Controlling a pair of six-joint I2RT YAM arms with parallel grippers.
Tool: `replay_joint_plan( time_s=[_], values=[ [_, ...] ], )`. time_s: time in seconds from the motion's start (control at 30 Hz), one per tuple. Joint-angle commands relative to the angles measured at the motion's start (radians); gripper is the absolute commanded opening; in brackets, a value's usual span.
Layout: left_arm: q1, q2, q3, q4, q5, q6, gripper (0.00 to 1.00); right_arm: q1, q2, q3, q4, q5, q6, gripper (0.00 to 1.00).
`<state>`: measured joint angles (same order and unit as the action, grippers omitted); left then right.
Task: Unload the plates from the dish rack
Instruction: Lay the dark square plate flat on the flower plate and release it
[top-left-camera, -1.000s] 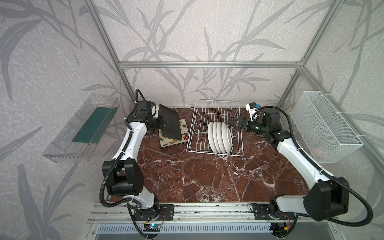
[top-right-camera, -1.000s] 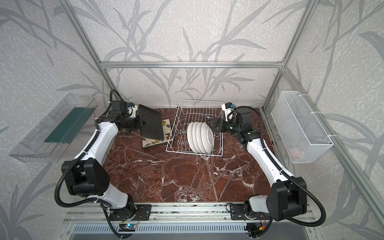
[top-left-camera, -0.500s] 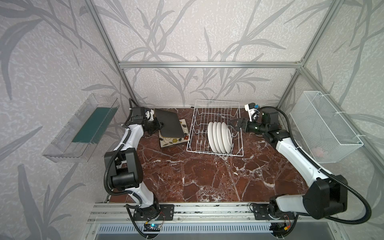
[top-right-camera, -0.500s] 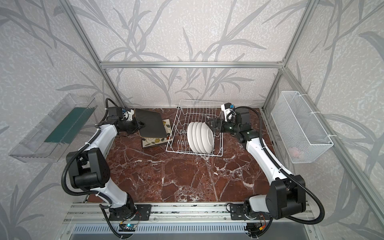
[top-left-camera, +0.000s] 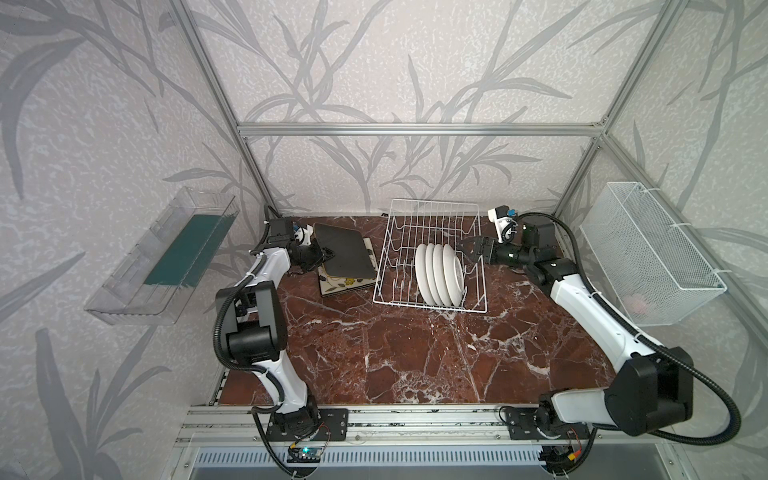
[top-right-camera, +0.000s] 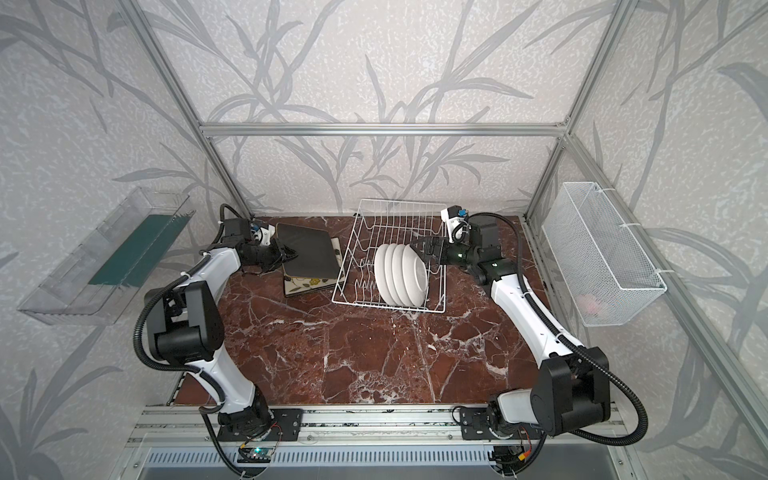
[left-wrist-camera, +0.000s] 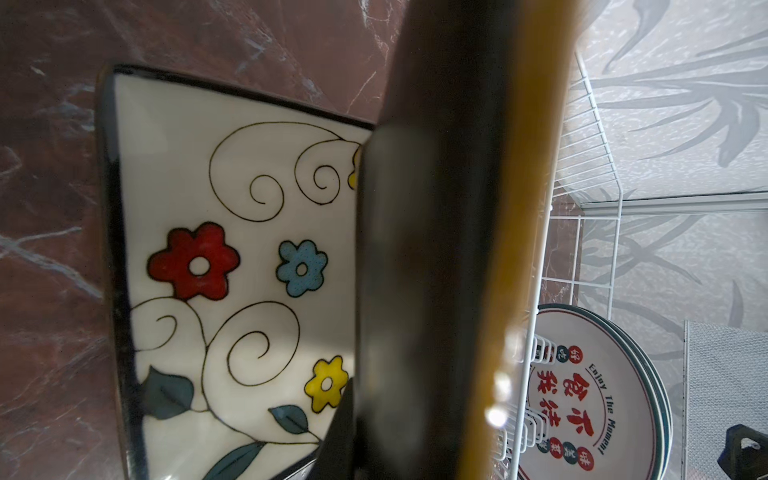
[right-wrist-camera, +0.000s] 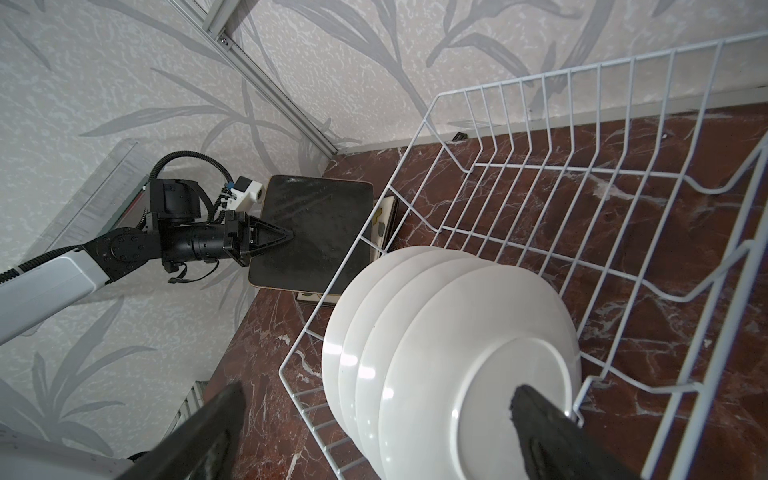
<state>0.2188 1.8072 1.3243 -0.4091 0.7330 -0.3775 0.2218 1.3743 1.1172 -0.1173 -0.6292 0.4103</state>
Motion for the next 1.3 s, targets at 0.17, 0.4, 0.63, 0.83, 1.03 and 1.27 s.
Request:
replay_joint_plan(
  time_s=[0.17, 0.4, 0.63, 0.83, 1.03, 1.27],
  values=[
    [0.037, 0.058, 0.05, 0.041, 0.147, 0.003, 0.0, 0.004, 0.003, 0.03, 0.019, -0.019, 0.003, 0.99],
    [0.04, 0.106, 0.096, -0.079, 0.108, 0.061, 0.0, 0.004, 0.001, 0.023, 0.015, -0.02, 0.003, 0.99],
    [0.039, 0.16, 0.165, -0.214, 0.047, 0.123, 0.03, 0.004, 0.0, 0.024, 0.028, -0.029, 0.013, 0.99],
    [0.038, 0.186, 0.181, -0.251, 0.004, 0.136, 0.19, 0.005, 0.001, 0.021, 0.03, -0.032, 0.015, 0.99],
    [0.037, 0.209, 0.191, -0.26, -0.021, 0.134, 0.33, 0.004, 0.003, 0.017, 0.041, -0.037, 0.022, 0.99],
    [0.037, 0.213, 0.197, -0.264, -0.042, 0.13, 0.41, 0.004, 0.002, 0.017, 0.039, -0.037, 0.018, 0.99]
  ],
)
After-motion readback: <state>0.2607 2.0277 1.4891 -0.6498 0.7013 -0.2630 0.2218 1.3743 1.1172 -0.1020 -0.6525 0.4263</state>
